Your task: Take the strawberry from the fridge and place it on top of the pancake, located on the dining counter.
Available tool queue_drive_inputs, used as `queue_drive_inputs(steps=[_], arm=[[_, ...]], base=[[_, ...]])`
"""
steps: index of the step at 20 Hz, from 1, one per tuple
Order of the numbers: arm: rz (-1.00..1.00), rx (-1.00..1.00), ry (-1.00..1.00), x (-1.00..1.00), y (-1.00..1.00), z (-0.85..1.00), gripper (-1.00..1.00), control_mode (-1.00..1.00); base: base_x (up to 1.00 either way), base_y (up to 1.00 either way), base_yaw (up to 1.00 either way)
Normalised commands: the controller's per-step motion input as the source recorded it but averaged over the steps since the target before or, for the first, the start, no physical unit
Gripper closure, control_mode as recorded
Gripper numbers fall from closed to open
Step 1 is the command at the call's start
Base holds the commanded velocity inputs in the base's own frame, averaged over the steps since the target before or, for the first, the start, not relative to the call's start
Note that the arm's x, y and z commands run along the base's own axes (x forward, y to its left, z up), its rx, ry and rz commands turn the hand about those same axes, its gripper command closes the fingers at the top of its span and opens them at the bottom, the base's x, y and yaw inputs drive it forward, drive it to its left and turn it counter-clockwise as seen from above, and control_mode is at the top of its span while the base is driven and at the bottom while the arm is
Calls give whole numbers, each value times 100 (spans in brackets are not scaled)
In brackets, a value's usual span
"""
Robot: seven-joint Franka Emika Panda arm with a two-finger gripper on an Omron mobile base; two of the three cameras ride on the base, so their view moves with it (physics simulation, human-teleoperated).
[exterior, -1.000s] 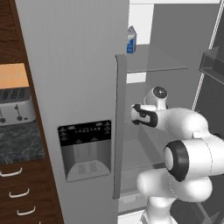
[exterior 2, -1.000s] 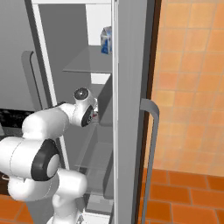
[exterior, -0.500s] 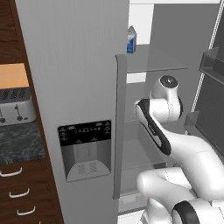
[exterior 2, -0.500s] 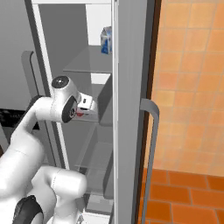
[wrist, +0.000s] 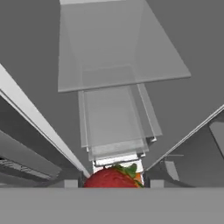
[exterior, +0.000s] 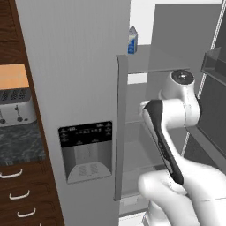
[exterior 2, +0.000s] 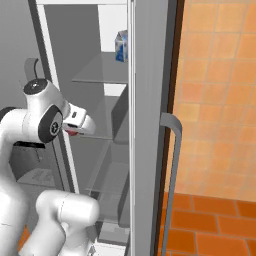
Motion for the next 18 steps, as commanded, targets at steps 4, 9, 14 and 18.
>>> queue_drive_inputs(steps=[4,9,14,18], arm=[[0,0,-13,-87,16,14,100,-100],[7,-3,-25,-44,16,23,100,-100],[5,-1,-11,-16,8,8,100,100],[0,0,0,0,0,0,100,100]], base=[[0,0,0],[0,0,0],[-31,29,8],[-79,100,31]])
